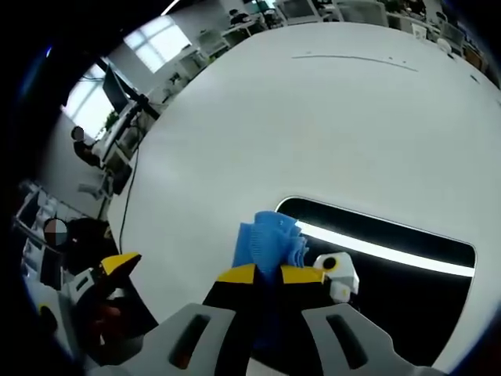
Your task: Wipe the mirror surface with the cleaning cloth until all visible marks leave the cleaned area.
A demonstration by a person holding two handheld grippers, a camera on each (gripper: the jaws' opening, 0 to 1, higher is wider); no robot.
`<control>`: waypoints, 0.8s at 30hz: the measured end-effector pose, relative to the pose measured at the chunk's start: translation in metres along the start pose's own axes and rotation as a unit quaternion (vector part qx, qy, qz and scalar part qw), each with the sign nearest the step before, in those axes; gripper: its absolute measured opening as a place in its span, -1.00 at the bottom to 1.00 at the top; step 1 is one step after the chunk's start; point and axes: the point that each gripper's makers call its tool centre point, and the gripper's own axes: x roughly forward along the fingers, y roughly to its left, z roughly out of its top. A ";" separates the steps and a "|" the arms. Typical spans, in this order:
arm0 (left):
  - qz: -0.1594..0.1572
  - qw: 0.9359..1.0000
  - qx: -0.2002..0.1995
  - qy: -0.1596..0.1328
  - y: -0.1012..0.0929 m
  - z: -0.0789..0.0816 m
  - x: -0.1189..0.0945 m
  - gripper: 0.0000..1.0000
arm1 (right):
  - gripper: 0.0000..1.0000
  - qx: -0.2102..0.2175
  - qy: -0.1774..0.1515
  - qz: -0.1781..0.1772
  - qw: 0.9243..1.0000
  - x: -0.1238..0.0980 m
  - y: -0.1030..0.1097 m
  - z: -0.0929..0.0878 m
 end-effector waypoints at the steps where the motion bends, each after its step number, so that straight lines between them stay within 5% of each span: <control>1: 0.000 1.000 0.000 0.000 0.000 0.000 0.000 0.99 | -0.91 -0.001 0.000 0.000 1.000 0.000 0.000 0.000; 24: -0.006 1.000 0.007 0.001 -0.002 -0.001 0.002 0.99 | -0.92 0.002 0.000 -0.011 1.000 -0.010 -0.020 -0.005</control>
